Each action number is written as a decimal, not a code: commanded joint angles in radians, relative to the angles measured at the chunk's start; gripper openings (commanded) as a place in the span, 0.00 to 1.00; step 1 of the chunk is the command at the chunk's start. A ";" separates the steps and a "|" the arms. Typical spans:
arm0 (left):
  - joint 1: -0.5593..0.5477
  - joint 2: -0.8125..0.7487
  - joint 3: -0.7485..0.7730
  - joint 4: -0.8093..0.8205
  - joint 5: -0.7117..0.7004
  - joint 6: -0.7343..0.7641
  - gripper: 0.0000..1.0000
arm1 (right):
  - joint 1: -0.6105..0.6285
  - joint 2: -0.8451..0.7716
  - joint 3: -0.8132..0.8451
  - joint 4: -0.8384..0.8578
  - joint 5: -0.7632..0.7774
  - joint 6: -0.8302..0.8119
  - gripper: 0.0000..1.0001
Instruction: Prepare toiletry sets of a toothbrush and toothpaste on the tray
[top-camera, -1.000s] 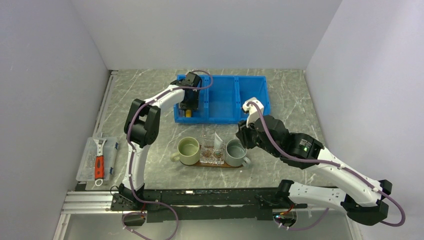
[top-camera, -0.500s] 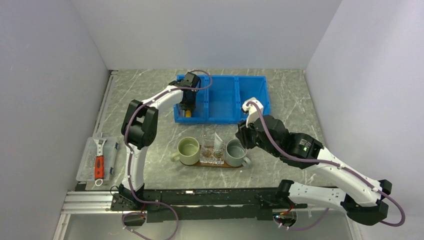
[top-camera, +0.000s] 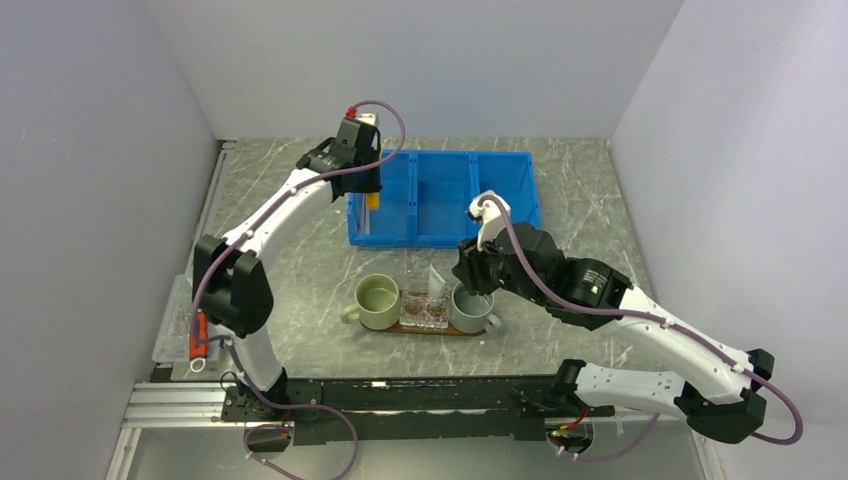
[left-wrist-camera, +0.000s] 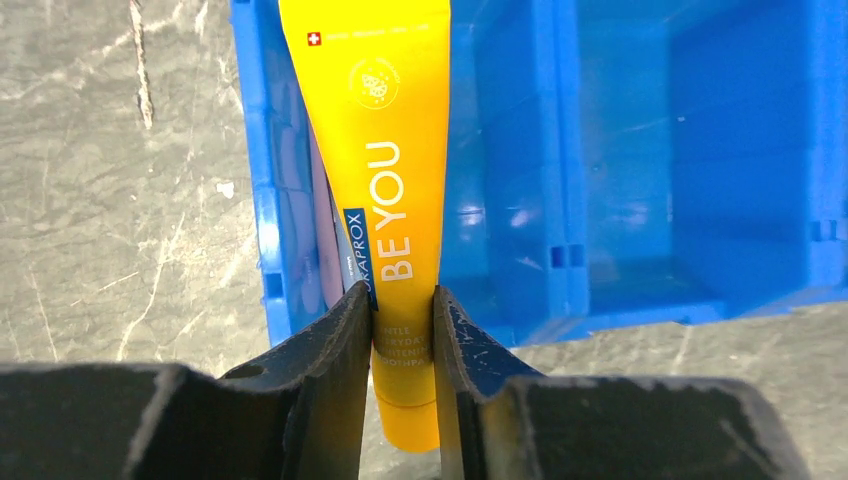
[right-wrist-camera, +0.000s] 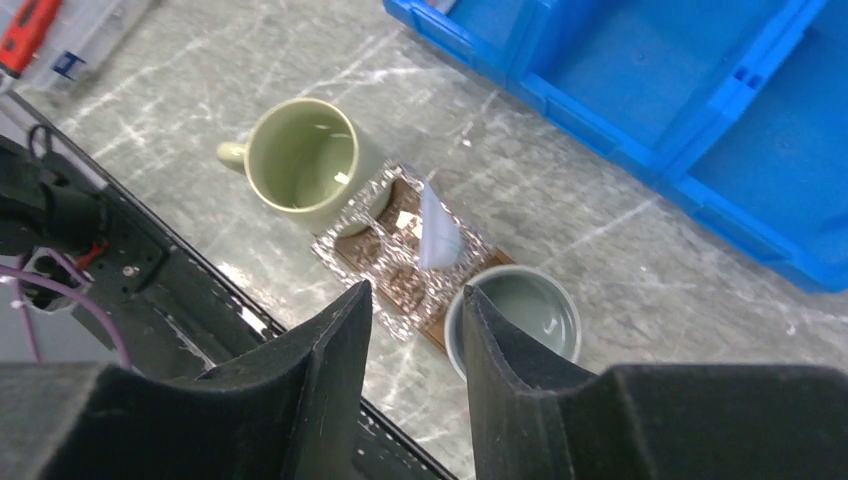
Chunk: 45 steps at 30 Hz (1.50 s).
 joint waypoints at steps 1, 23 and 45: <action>0.001 -0.123 -0.023 0.026 0.038 -0.047 0.31 | 0.000 0.038 0.074 0.119 -0.054 0.057 0.44; 0.023 -0.607 -0.285 0.073 0.346 -0.258 0.32 | -0.002 0.241 0.163 0.410 -0.145 0.282 0.62; 0.044 -0.829 -0.436 0.150 0.558 -0.399 0.31 | -0.003 0.400 0.222 0.543 -0.248 0.422 0.66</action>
